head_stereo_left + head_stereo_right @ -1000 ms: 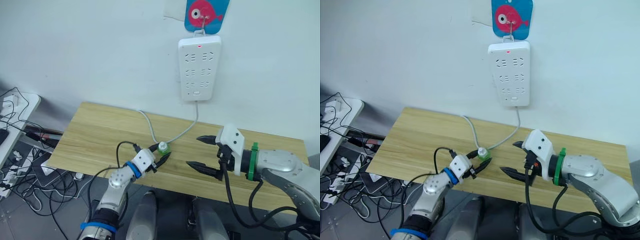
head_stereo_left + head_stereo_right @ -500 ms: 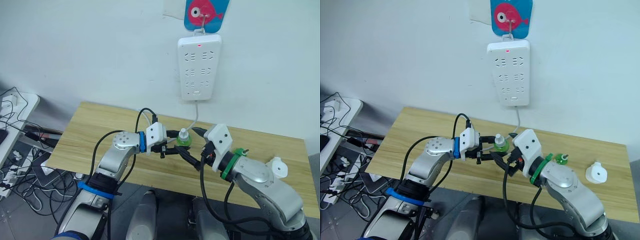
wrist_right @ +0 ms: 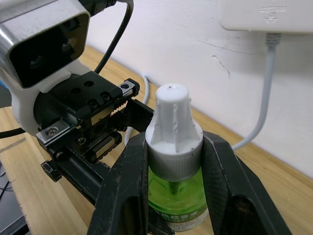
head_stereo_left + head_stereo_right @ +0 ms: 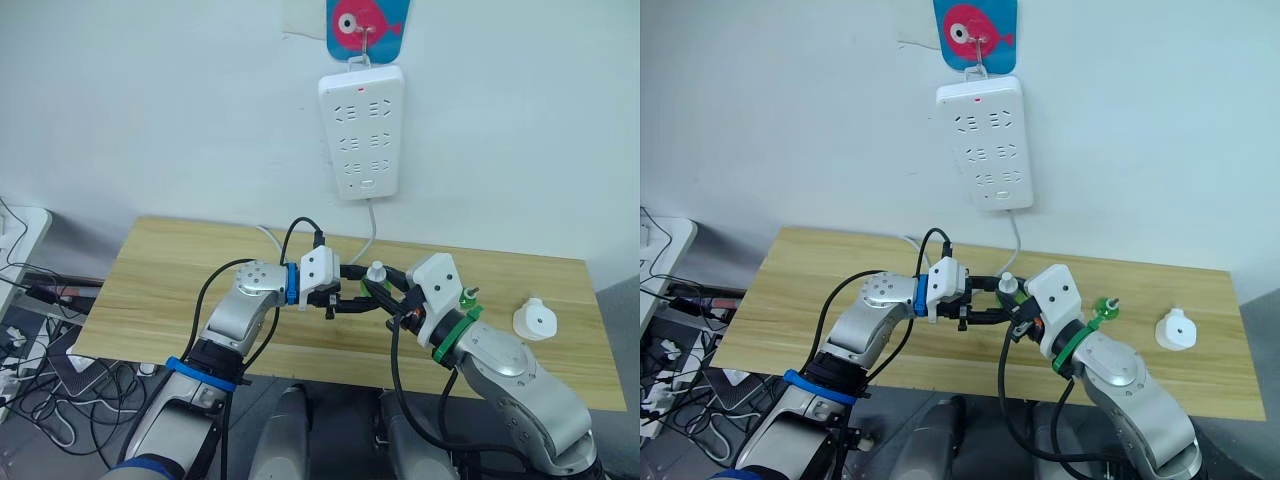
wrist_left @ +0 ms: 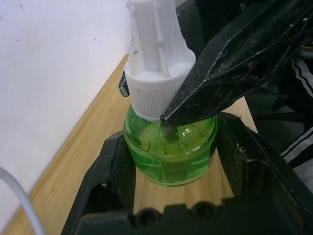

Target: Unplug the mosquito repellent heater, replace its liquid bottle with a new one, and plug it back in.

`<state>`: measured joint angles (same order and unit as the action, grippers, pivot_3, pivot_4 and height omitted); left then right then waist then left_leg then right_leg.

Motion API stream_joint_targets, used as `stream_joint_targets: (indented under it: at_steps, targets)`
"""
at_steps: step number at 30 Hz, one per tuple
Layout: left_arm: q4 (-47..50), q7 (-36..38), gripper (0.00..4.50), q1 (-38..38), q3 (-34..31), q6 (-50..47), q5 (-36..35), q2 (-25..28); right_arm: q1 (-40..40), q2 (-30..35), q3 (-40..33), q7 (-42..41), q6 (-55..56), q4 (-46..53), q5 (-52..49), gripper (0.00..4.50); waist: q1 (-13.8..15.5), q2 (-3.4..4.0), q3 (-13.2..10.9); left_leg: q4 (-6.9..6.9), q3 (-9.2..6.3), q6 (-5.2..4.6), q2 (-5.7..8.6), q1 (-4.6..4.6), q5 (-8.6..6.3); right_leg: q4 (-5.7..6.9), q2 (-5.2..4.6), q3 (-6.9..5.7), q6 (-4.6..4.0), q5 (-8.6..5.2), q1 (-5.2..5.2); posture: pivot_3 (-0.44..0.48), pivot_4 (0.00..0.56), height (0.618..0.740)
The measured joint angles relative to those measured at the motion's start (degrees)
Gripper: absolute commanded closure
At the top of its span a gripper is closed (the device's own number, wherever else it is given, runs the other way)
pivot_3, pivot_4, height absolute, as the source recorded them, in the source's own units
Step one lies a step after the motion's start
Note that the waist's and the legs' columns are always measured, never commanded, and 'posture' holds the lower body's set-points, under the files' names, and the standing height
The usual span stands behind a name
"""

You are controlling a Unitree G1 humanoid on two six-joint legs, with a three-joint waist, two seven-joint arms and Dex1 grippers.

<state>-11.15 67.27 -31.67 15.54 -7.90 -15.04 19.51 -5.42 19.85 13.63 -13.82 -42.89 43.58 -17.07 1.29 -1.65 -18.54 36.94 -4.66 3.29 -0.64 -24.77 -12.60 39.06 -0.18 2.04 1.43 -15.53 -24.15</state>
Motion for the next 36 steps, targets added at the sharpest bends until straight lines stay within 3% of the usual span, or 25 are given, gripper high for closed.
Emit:
stream_joint_targets:
  at_steps: [6, 9, 12, 18, 19, 25, 28, 31, 36]
  targets:
    - [1.01, 3.69, 2.28, 1.24, -0.32, 0.96, -1.16, 2.0, -1.19, 2.48, -0.25, -5.17, -0.41, -0.06, -2.24, 3.43, -0.02, 0.01, 0.01, 0.03, 0.02, -0.03, 0.01, 0.01, -0.01, 0.02, 0.0, 0.01, -0.03, 0.02, 0.0, 0.145, 0.267, 0.74]
    - [1.69, 10.58, 2.28, 1.58, -0.1, 4.54, -2.98, 4.29, -4.73, 9.31, -1.26, -16.15, 1.32, -0.79, -6.27, 3.43, 0.05, 0.01, 0.01, 0.05, 0.02, -0.08, 0.03, 0.02, -0.02, 0.01, 0.01, -0.03, -0.05, 0.05, 0.04, 0.156, 0.265, 0.74]
    - [1.36, 20.29, 2.28, 0.94, 1.07, 10.18, -4.94, 6.47, -9.55, 14.83, -0.72, -32.29, 7.52, -5.73, -9.55, 3.43, 0.11, 0.02, 0.01, 0.05, 0.01, -0.13, 0.01, 0.07, 0.0, 0.01, 0.03, -0.08, -0.11, 0.08, 0.08, 0.174, 0.269, 0.74]
    - [-6.78, 24.71, 2.28, -6.6, 8.91, 20.19, -7.27, 8.71, -18.95, 16.26, 3.05, -50.91, 17.76, -20.22, -8.56, 3.43, 0.23, 0.0, 0.01, 0.11, -0.02, -0.19, 0.07, 0.07, 0.05, 0.02, 0.06, -0.09, -0.13, 0.19, 0.1, 0.196, 0.274, 0.74]
    - [-7.83, 24.73, 2.28, -7.17, 9.42, 20.9, -7.53, 8.68, -19.25, 16.03, 3.13, -51.84, 18.37, -21.36, -8.43, 3.08, 0.22, 0.0, 0.01, 0.1, -0.02, -0.19, 0.06, 0.06, 0.05, 0.04, 0.02, -0.07, -0.13, 0.2, 0.09, 0.196, 0.274, 0.74]
    - [-11.52, 24.71, 2.28, -8.05, 10.2, 21.68, -6.07, 5.41, -19.81, 16.81, -0.37, -51.52, 15.94, -18.73, -12.01, 1.07, 0.27, -0.01, 0.0, 0.08, -0.11, -0.18, 0.06, -0.02, 0.05, 0.04, -0.04, -0.16, -0.13, 0.2, 0.05, 0.191, 0.273, 0.74]
    - [-11.81, 22.56, 2.28, -7.89, 8.24, 20.74, -4.8, 4.86, -14.13, 18.53, -5.4, -46.54, 12.71, -14.19, -13.37, 0.02, 0.53, -0.01, 0.01, 0.08, -0.18, -0.18, 0.07, -0.02, 0.06, 0.07, -0.05, -0.19, -0.13, 0.2, 0.06, 0.189, 0.276, 0.74]
    - [-11.85, 18.55, 2.28, -7.31, 5.74, 18.94, -3.77, 4.12, -7.76, 17.89, -8.89, -38.4, 8.51, -7.36, -14.09, 0.02, 0.49, -0.01, 0.01, 0.12, -0.14, -0.18, 0.08, 0.0, 0.06, 0.19, -0.05, -0.12, -0.13, 0.2, 0.06, 0.184, 0.278, 0.74]
    - [-10.65, 12.39, 2.28, -5.83, 3.84, 15.42, -2.22, 2.48, -1.65, 12.24, -8.11, -23.17, 3.85, 1.24, -10.35, 0.02, 0.08, -0.02, 0.02, 0.15, -0.11, -0.08, 0.04, 0.15, 0.12, 0.51, -0.04, -0.01, -0.12, 0.19, 0.03, 0.174, 0.273, 0.74]
